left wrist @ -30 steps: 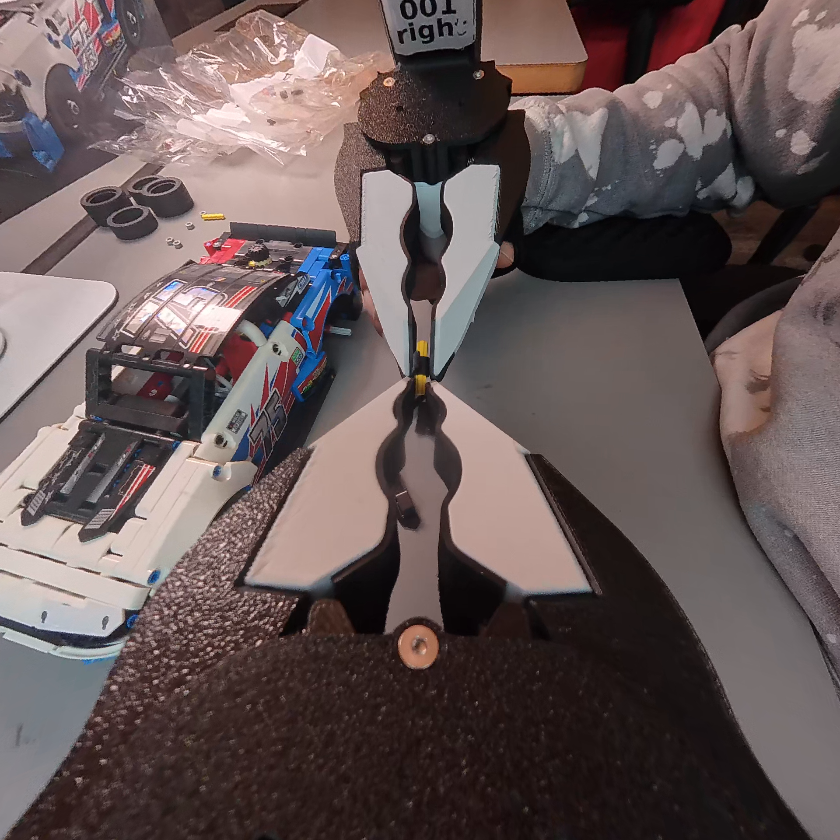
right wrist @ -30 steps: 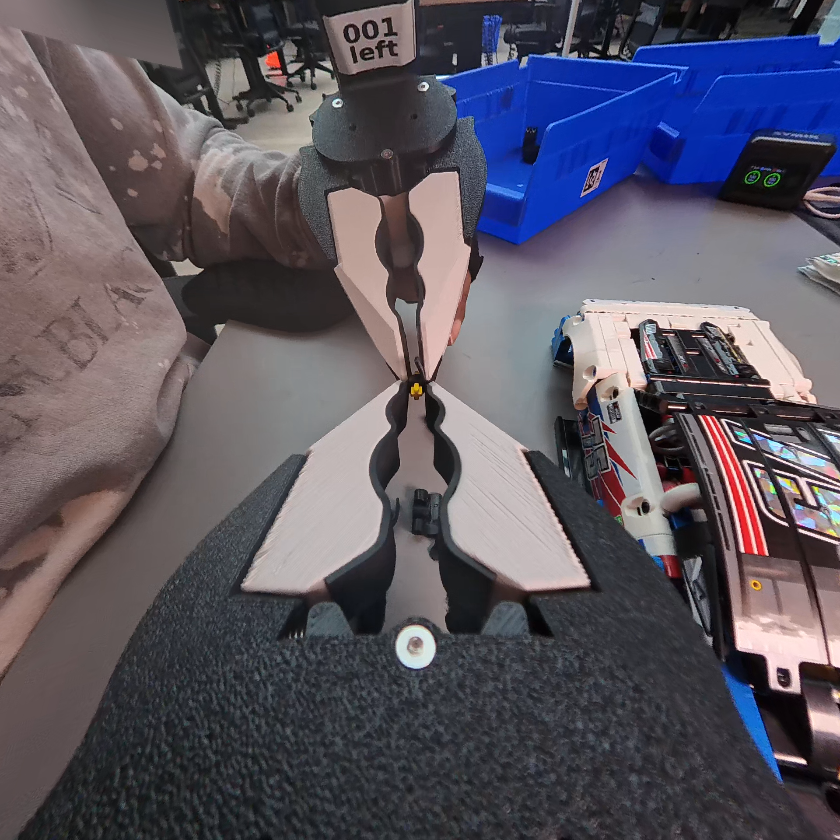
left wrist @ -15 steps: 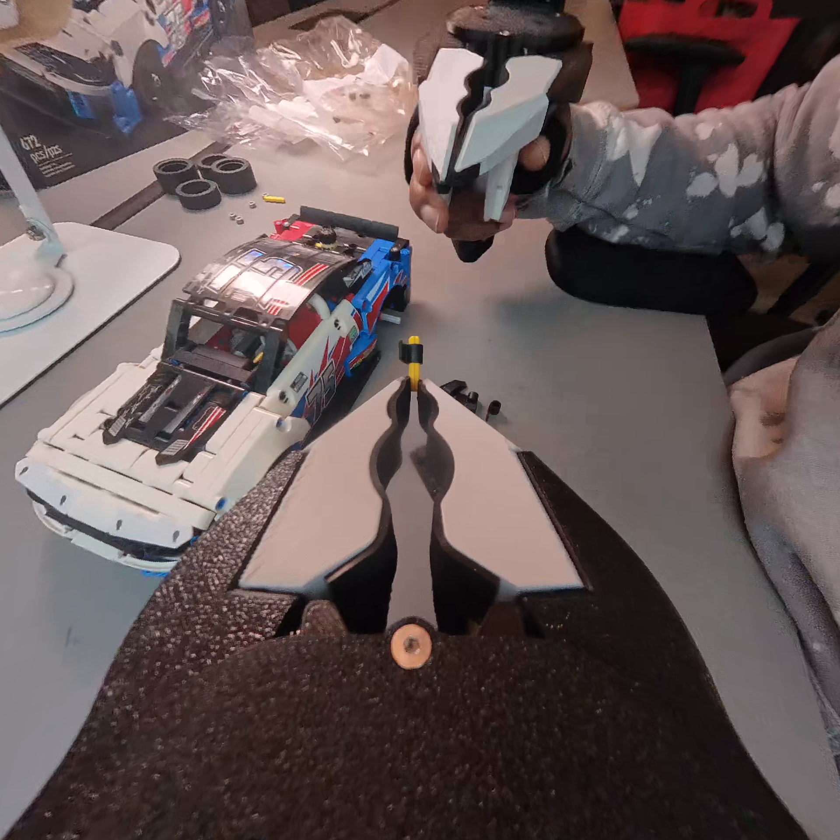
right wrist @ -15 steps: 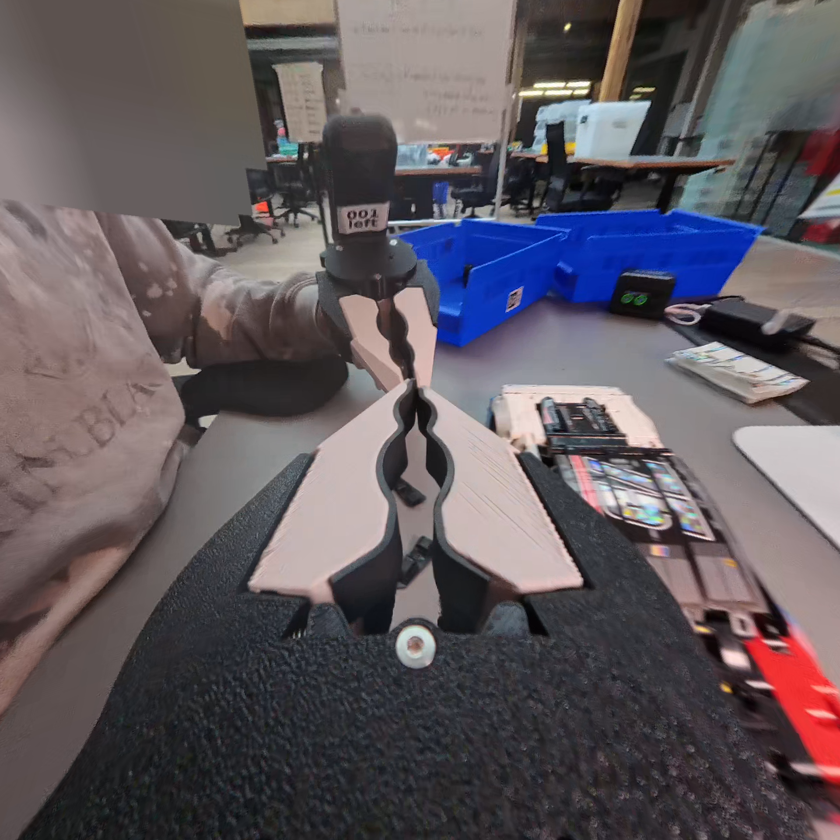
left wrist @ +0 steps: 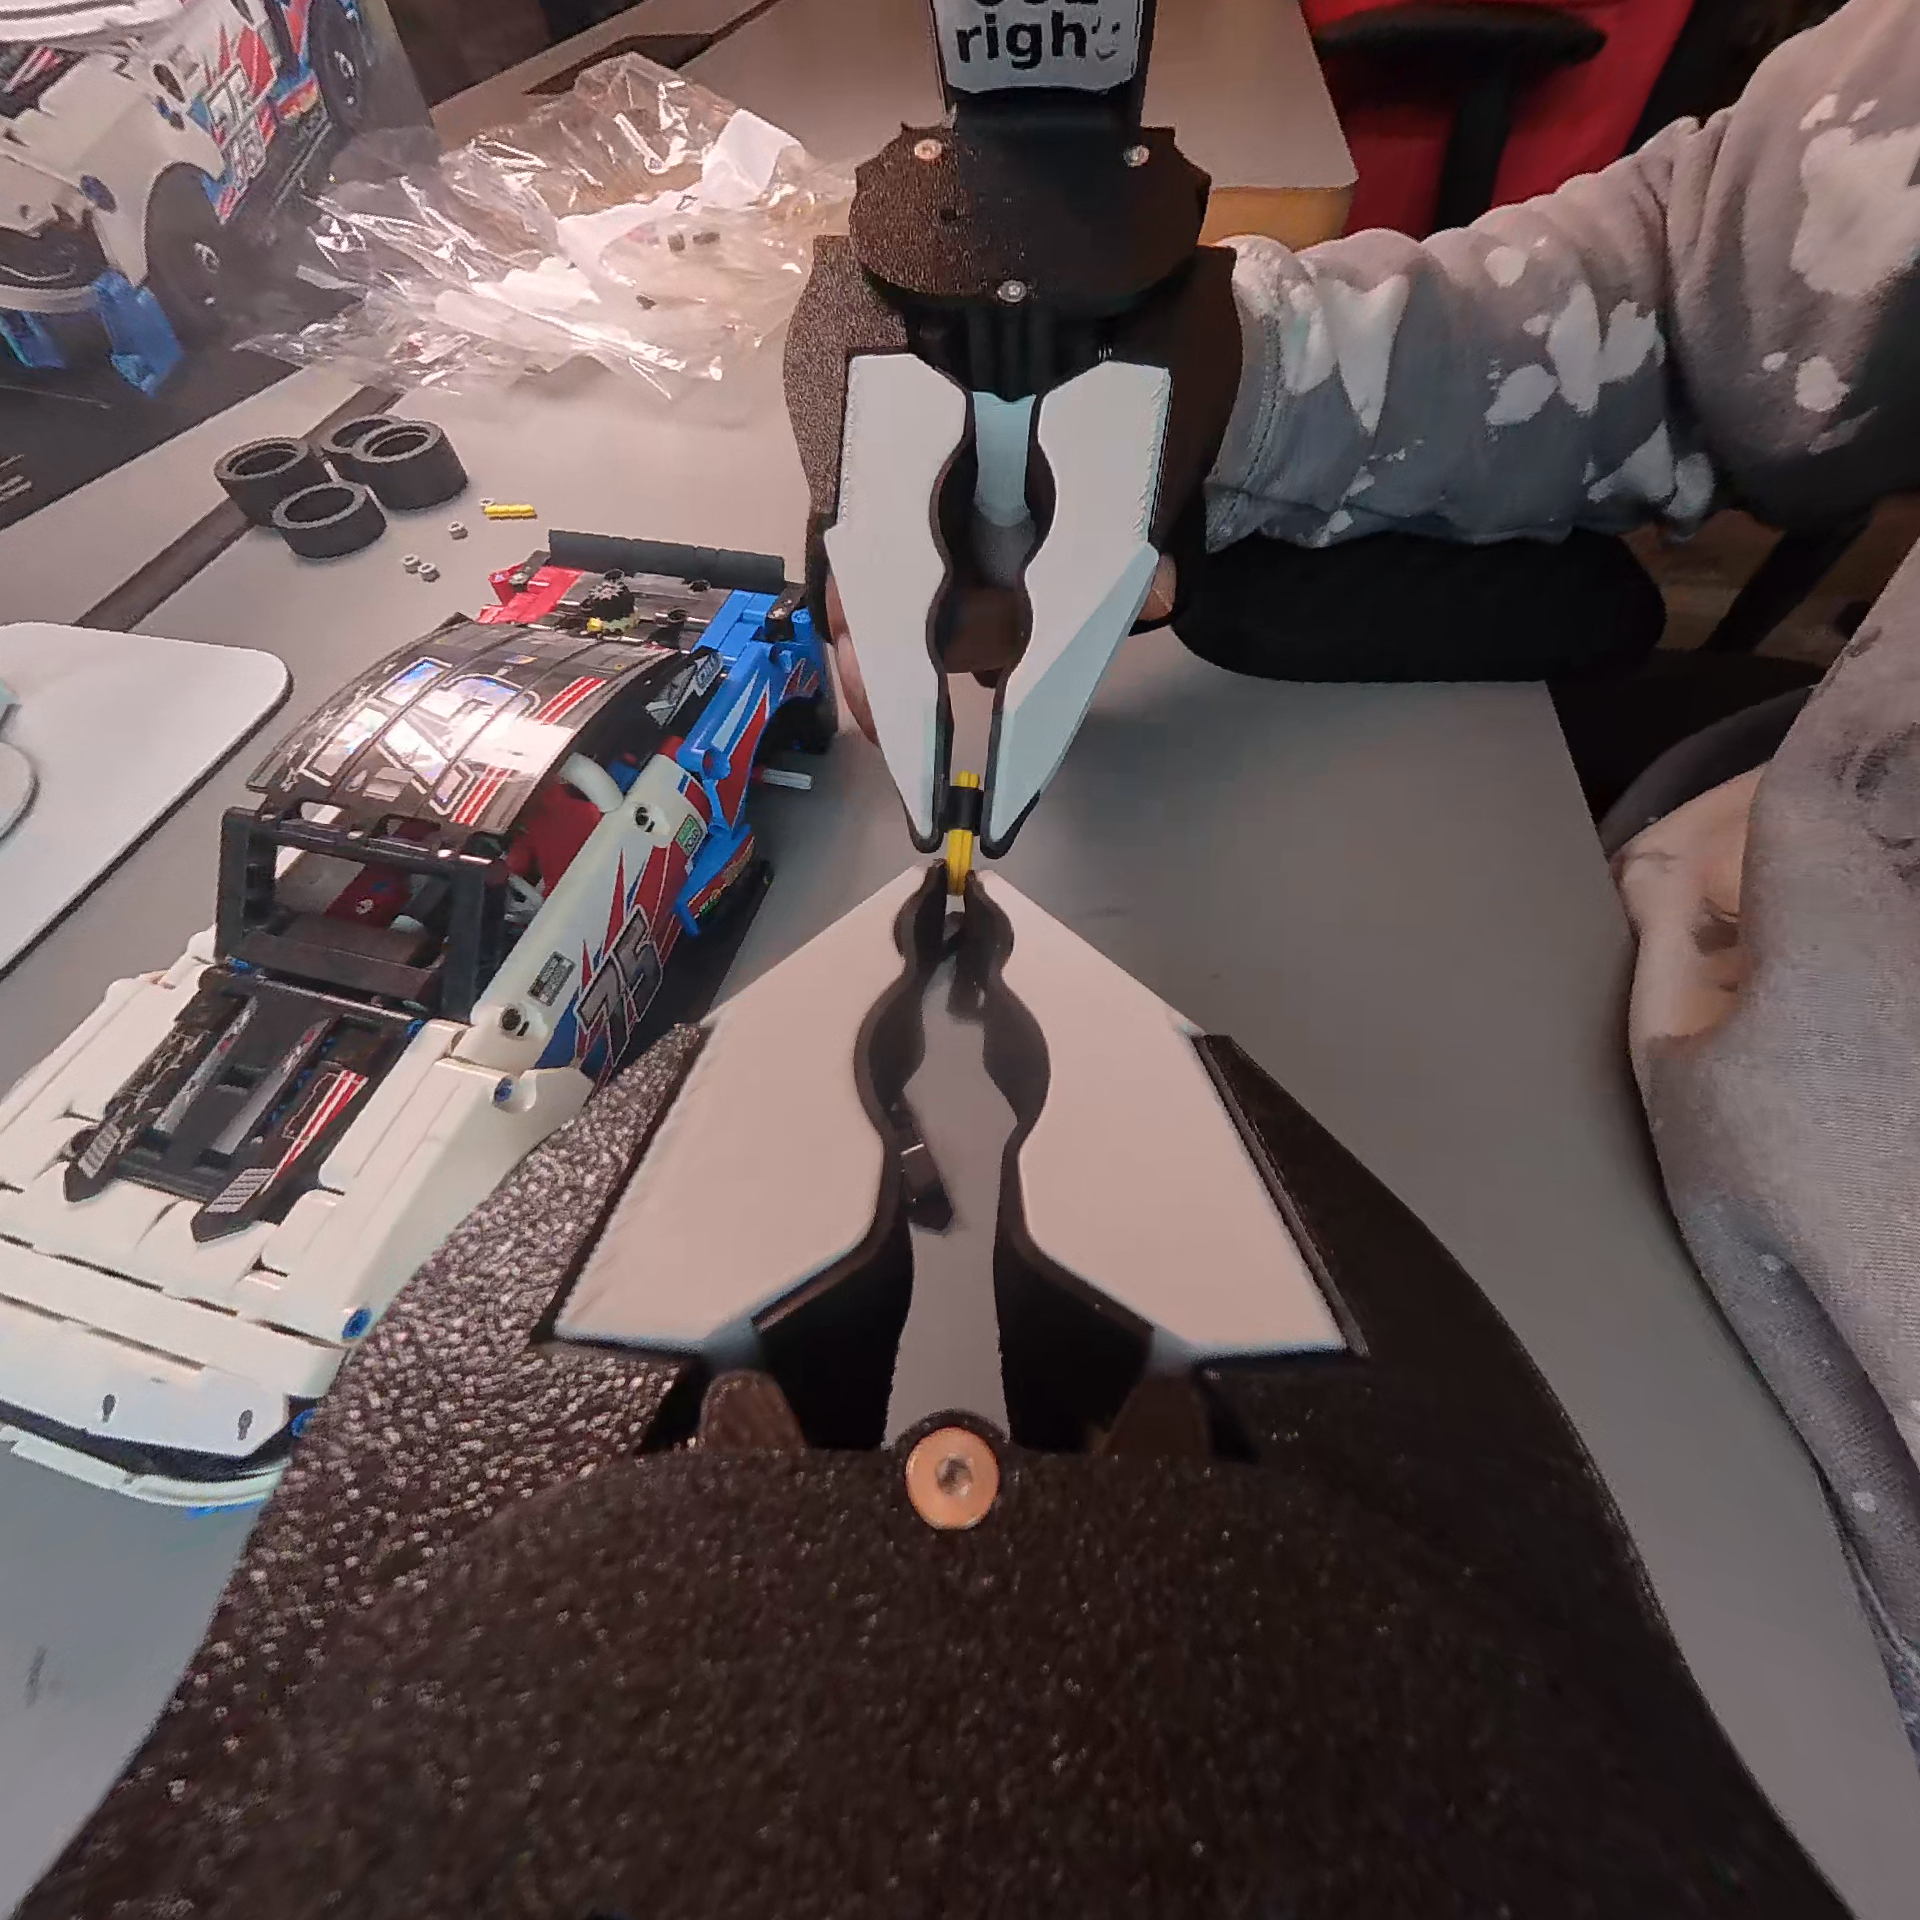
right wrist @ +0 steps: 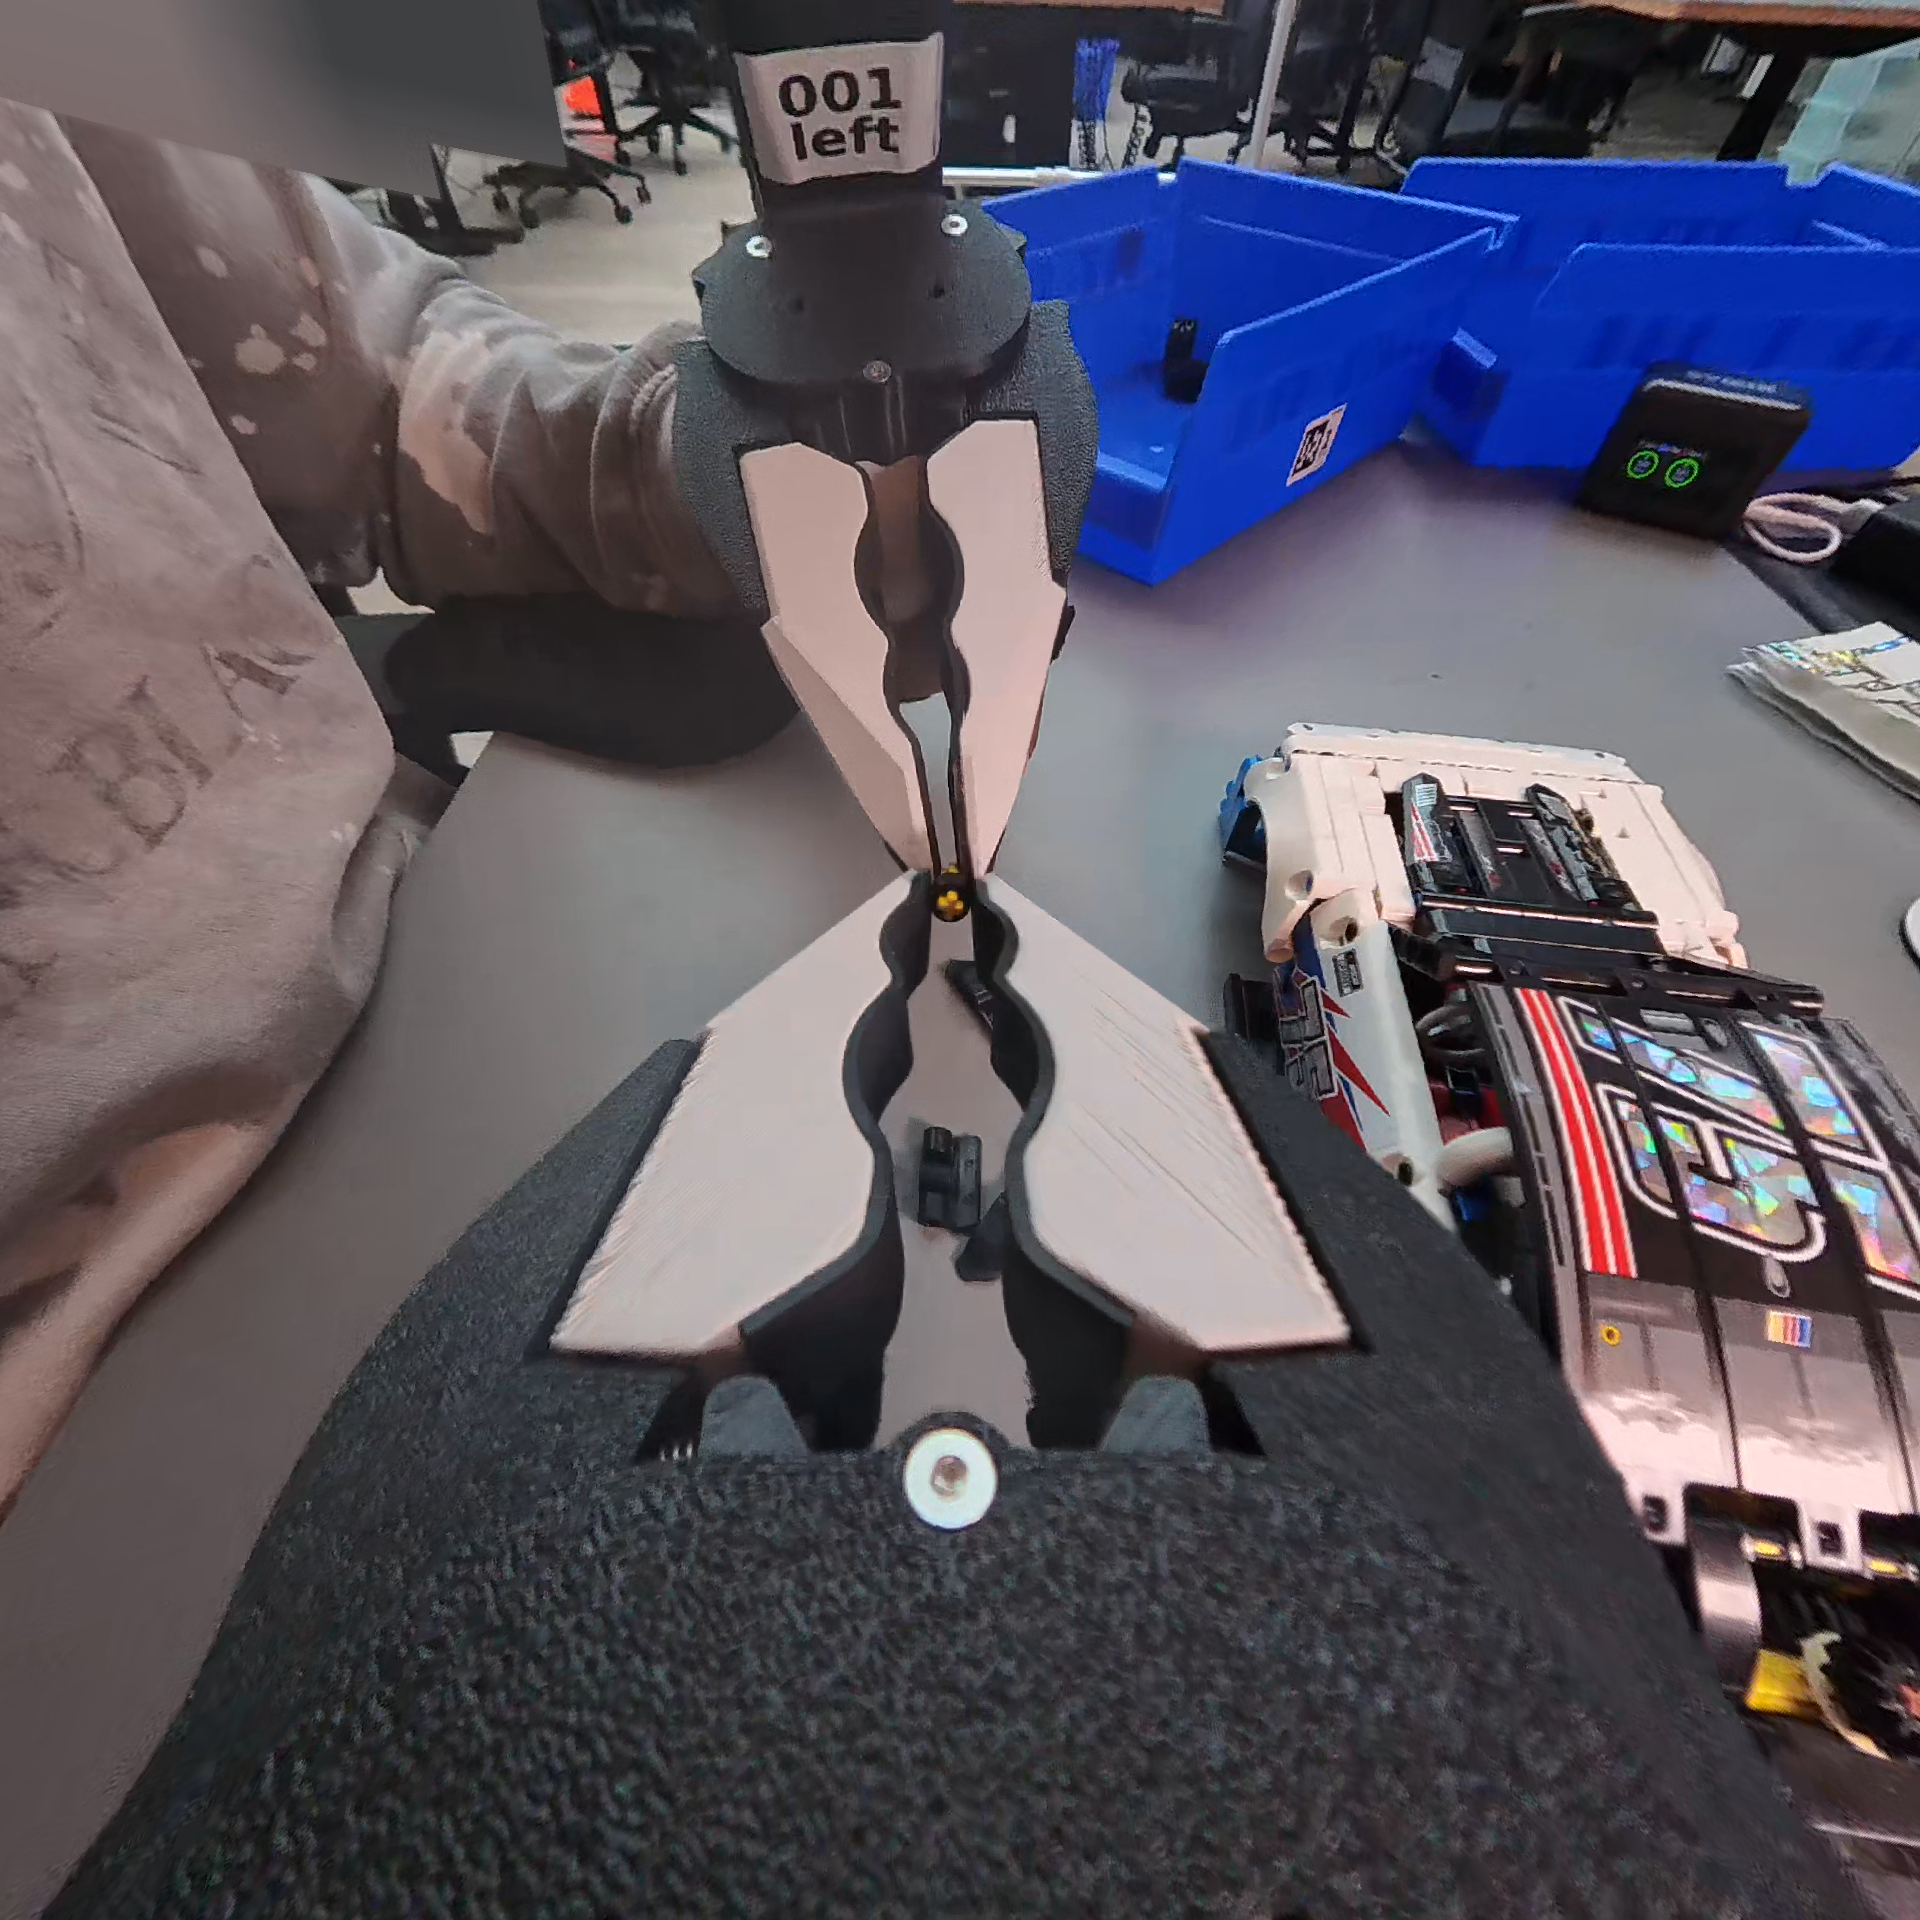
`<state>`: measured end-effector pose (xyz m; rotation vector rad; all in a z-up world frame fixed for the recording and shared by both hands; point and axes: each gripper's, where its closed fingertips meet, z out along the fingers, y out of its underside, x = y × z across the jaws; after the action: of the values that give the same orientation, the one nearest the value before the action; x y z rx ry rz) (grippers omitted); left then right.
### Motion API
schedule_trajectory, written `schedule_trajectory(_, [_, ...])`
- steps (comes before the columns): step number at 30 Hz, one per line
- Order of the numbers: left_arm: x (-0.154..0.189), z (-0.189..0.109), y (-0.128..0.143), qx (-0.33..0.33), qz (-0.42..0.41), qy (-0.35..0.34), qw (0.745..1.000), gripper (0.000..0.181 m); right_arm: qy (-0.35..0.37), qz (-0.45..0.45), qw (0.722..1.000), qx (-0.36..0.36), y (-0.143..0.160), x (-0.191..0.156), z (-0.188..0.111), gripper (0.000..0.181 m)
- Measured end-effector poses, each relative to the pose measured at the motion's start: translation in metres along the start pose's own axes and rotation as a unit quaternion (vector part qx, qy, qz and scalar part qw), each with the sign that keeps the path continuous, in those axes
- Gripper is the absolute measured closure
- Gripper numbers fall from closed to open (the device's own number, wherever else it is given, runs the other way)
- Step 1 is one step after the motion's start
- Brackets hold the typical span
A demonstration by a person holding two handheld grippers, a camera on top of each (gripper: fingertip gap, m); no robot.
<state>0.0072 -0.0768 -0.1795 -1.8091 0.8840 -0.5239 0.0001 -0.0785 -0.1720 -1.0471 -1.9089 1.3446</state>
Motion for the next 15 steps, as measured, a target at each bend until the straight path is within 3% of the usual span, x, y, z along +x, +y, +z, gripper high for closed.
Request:
schedule_trajectory(5, [-0.002,-0.005,-0.01,0.021,-0.019,0.005,1.0,0.179,-0.009,-0.012,1.0,0.015,-0.01,0.0,-0.01,0.176])
schedule_trajectory(8, [-0.028,-0.024,0.007,0.008,-0.036,-0.037,0.999,0.18,0.037,0.008,0.996,0.083,-0.034,0.024,-0.052,0.176])
schedule_trajectory(10, [-0.04,-0.035,0.004,0.023,-0.053,-0.05,0.997,0.18,0.075,-0.006,0.995,0.069,-0.035,0.035,-0.068,0.176])
schedule_trajectory(15, [-0.043,-0.026,0.015,-0.004,-0.047,-0.064,0.997,0.179,0.092,-0.013,0.995,-0.031,0.007,0.04,-0.046,0.175])
